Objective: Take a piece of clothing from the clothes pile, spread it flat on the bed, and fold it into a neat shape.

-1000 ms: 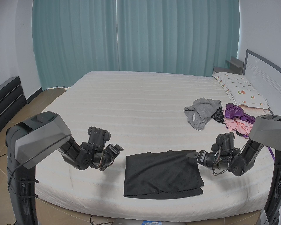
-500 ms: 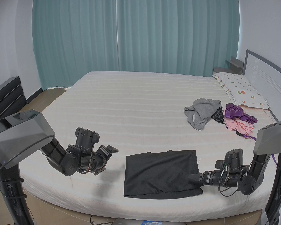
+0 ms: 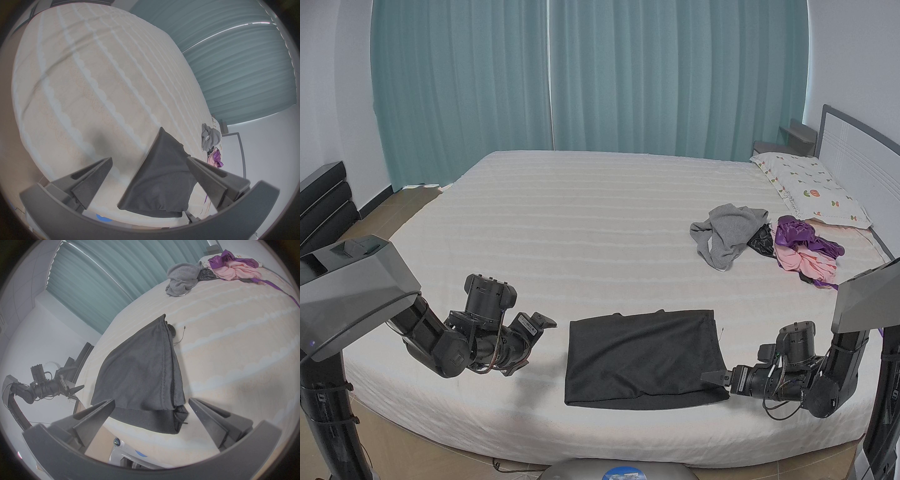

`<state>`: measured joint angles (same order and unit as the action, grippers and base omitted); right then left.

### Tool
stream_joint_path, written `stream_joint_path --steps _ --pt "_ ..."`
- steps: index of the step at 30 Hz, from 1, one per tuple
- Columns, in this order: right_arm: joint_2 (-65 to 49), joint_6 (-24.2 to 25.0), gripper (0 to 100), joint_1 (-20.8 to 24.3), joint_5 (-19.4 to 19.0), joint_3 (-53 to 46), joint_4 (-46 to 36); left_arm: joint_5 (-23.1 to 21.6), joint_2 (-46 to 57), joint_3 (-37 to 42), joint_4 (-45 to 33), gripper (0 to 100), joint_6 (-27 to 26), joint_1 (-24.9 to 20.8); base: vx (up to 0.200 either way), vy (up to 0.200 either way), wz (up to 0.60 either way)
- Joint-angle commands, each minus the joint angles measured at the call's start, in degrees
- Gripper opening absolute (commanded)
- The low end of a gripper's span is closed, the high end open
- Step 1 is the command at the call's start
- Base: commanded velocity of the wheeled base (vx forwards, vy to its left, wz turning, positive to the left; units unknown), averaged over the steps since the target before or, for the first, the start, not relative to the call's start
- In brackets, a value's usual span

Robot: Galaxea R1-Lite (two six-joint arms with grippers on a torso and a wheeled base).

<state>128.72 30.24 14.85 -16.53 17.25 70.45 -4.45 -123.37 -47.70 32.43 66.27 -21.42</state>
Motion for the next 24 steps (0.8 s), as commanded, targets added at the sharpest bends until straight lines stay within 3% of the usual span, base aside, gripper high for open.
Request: stream_joint_path --steps 1,6,7,24 --pt "1.45 0.17 100 -0.26 0.01 0.59 0.39 0.06 -0.82 -0.46 0.0 100 0.0 0.5 0.0 0.0 0.0" --pt "2.41 0.25 100 -0.26 0.01 1.38 2.41 0.06 -0.91 -0.46 0.0 100 0.0 0.41 0.0 0.0 0.0" --pt "2.68 0.17 0 -0.26 0.01 1.47 3.03 0.06 -0.91 -0.37 0.0 100 0.0 0.41 0.0 0.0 0.0" --pt "0.22 0.25 0 -0.79 0.27 -1.25 3.47 0.14 -0.73 -0.73 0.09 100 0.0 0.59 0.0 0.0 0.0"
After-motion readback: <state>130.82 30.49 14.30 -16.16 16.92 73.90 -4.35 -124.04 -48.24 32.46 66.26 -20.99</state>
